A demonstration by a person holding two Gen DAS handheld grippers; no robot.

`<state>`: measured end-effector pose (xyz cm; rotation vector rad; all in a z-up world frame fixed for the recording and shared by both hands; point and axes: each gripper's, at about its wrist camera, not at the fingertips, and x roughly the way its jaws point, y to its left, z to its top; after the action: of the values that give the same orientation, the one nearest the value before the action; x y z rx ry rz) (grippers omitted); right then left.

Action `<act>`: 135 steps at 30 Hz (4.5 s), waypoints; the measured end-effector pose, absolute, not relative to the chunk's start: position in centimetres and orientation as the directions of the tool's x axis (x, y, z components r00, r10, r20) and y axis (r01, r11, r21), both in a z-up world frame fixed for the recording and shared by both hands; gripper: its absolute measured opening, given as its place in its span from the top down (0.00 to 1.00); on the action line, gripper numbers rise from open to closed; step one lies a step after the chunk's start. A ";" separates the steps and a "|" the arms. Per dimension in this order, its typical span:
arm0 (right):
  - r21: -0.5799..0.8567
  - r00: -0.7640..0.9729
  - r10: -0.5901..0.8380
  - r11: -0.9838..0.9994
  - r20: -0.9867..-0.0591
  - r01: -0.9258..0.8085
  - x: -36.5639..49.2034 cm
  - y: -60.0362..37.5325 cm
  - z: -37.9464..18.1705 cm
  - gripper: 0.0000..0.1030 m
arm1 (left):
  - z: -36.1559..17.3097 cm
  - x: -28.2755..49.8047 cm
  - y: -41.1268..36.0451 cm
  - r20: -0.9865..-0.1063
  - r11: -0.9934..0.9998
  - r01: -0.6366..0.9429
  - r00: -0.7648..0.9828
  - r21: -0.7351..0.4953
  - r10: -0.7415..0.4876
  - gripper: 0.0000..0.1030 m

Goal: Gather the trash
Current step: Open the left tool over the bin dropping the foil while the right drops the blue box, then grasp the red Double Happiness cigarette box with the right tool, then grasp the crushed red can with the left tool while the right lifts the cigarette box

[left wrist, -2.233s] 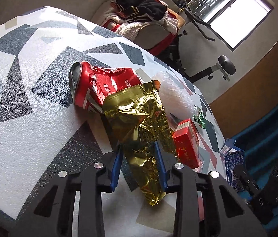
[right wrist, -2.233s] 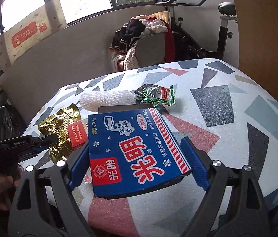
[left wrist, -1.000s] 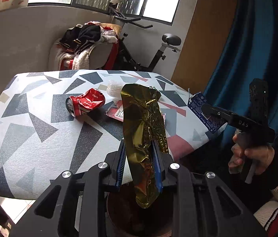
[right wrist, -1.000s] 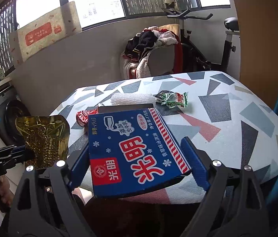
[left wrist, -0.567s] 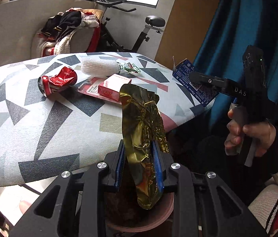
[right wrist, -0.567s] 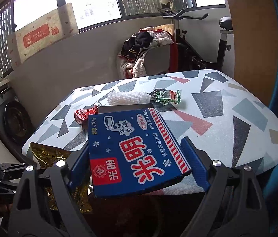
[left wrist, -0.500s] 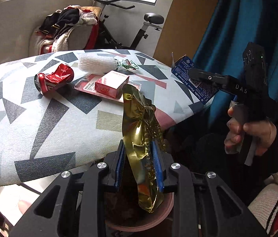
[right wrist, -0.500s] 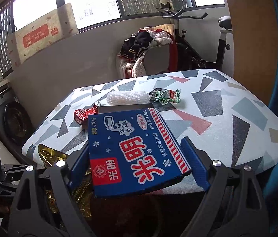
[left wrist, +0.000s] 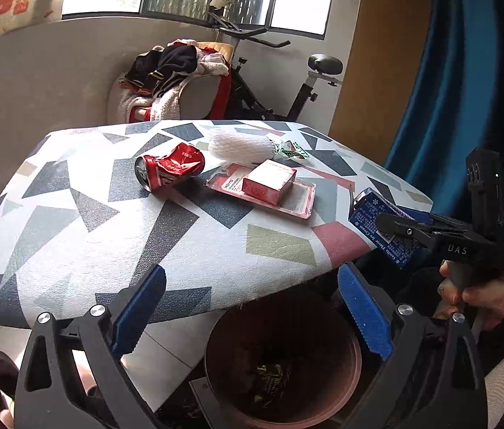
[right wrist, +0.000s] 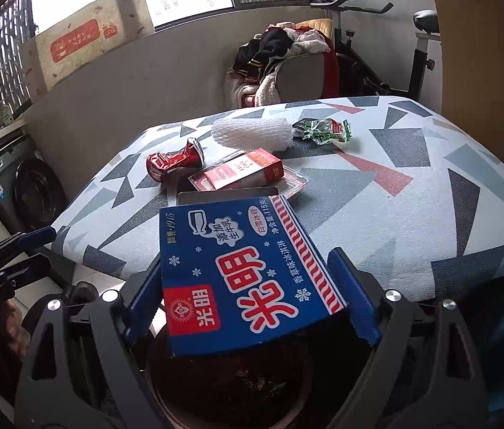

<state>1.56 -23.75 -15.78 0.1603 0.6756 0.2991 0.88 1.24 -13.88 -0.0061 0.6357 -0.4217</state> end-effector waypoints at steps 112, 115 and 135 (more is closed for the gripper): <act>0.088 0.658 0.381 0.897 -0.649 -0.433 17.9 -18.8 -15.8 0.12 | -17.5 7.6 9.2 -0.676 0.922 -0.041 0.692 -0.386 -0.253 0.06; 0.086 0.681 0.373 0.905 -0.630 -0.417 17.2 -19.3 -15.3 0.12 | -17.2 9.6 9.1 -0.661 0.895 -0.058 0.696 -0.442 -0.281 0.06; 0.176 0.704 0.350 0.934 -0.617 -0.310 15.3 -21.7 -16.6 0.12 | -18.8 27.1 6.6 -0.728 0.831 -0.283 0.657 -0.480 -0.197 0.28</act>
<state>15.29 -21.74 -16.62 0.0606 0.6988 0.3674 27.08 6.62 -18.83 -0.6079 0.8673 0.0521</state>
